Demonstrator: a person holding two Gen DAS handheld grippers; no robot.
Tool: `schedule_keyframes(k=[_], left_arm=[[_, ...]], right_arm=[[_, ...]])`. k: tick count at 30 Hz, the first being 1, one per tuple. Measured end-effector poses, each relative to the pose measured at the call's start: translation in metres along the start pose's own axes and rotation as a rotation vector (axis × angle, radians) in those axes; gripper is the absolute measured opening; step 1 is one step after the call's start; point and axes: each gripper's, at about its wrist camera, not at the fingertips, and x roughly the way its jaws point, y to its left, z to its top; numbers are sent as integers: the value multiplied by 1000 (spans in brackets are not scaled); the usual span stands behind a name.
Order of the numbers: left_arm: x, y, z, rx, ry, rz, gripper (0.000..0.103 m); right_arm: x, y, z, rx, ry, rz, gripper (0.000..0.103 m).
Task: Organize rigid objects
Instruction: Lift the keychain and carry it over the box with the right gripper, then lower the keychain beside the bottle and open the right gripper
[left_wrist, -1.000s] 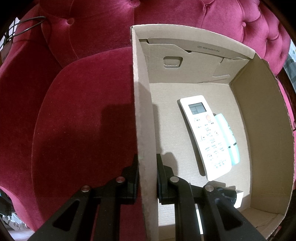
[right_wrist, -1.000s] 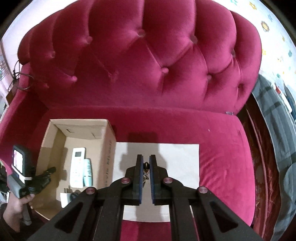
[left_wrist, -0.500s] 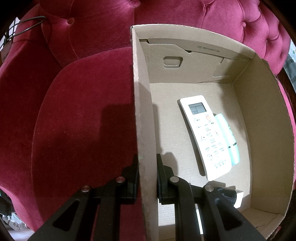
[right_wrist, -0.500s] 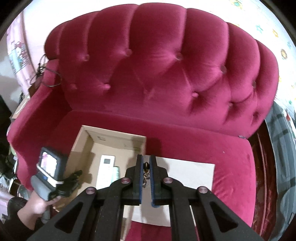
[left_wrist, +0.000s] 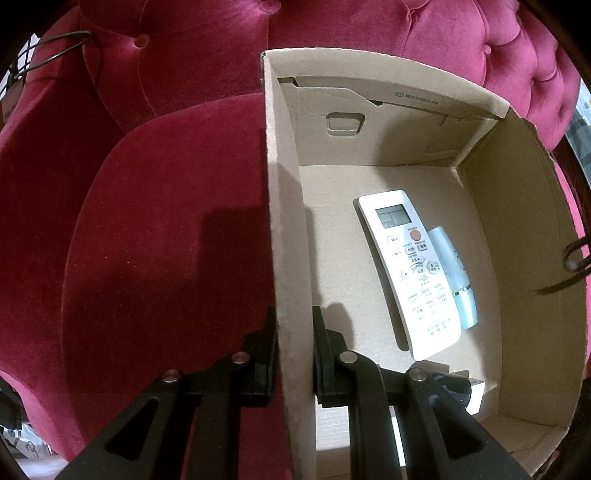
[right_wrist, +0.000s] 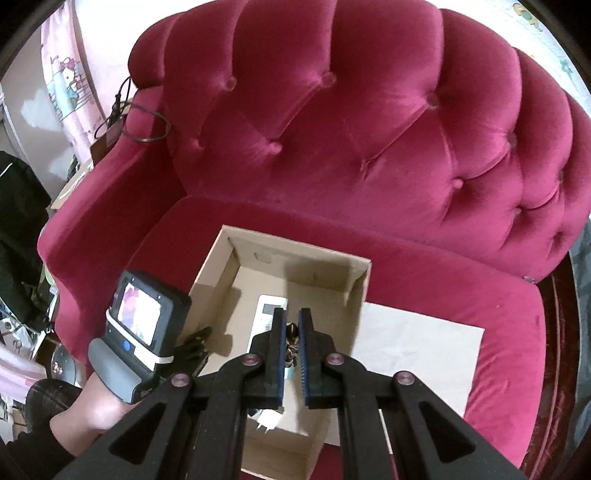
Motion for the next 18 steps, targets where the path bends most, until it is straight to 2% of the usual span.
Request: schedule_keyframes(k=[18], left_arm=[[0,-1,0,5,-1,1,16]], right_arm=[[78,20,-51,13,143,2,5]])
